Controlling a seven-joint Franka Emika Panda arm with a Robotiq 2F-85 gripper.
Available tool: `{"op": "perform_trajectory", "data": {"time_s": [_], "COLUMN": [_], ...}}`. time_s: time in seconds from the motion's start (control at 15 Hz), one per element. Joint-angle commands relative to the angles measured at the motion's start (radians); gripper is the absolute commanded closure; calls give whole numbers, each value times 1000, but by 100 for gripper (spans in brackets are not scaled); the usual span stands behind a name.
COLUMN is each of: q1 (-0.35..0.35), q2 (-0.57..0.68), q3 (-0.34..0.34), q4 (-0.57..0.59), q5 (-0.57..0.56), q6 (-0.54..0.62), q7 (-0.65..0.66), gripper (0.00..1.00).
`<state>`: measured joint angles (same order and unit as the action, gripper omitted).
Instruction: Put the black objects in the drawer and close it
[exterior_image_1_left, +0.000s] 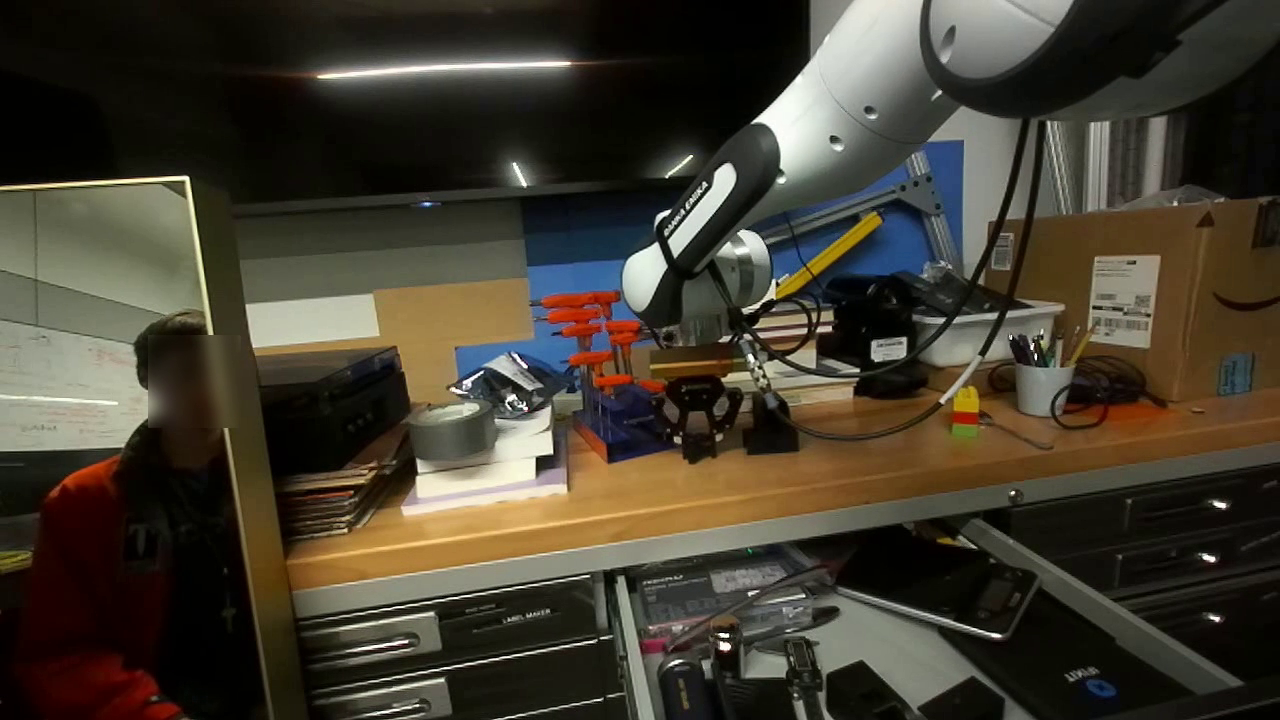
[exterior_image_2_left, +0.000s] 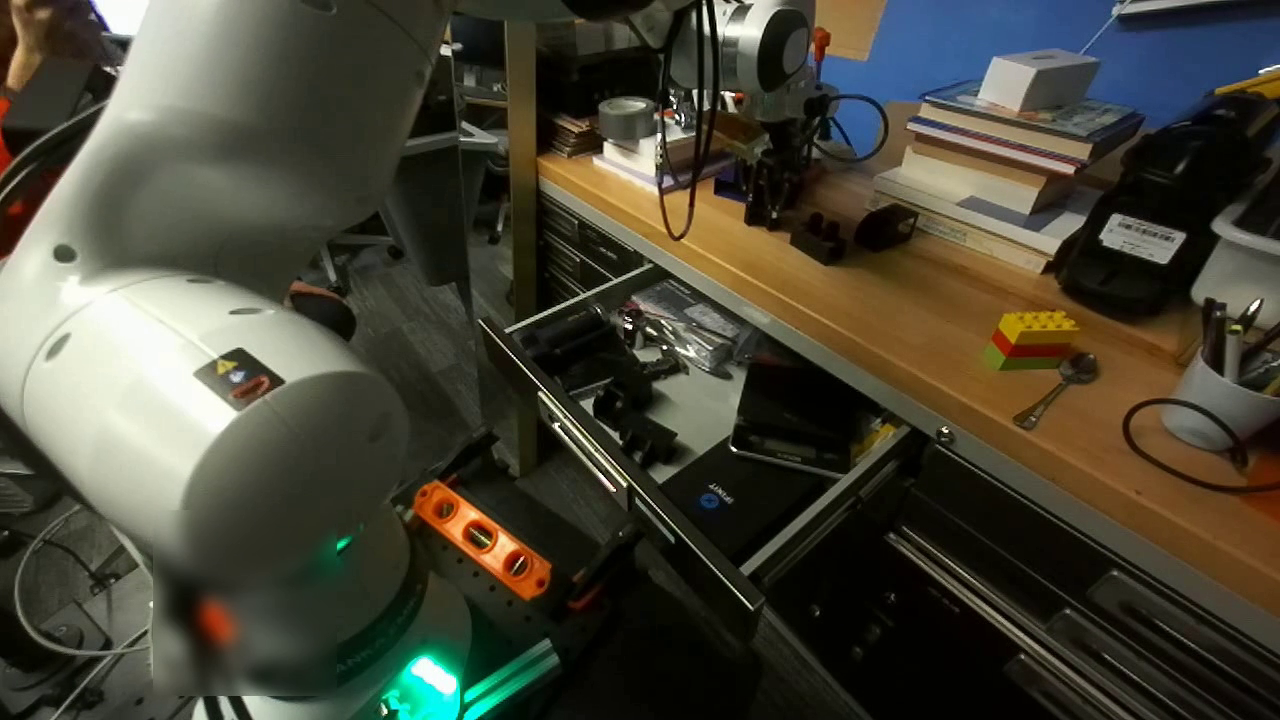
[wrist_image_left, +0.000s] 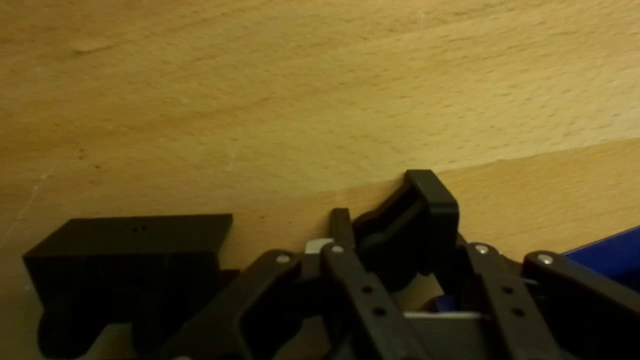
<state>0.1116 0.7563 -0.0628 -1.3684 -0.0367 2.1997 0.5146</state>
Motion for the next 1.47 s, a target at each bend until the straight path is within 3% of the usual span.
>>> {"op": "perform_trajectory", "data": {"time_s": [0.0, 0.27, 0.6, 1.0, 1.4], "q1": [12, 28, 52, 33, 12], "q2": [-19, -122, -329, -557, -621], "q3": [-9, -17, -34, -24, -15], "q4": [-8, -134, -384, -683, -869], "q5": [10, 1, -26, -64, -117], "q6": [-41, -49, -40, -29, 34], "q7": [-10, 10, 56, 115, 214], "gripper": [78, 79, 79, 79, 79]}}
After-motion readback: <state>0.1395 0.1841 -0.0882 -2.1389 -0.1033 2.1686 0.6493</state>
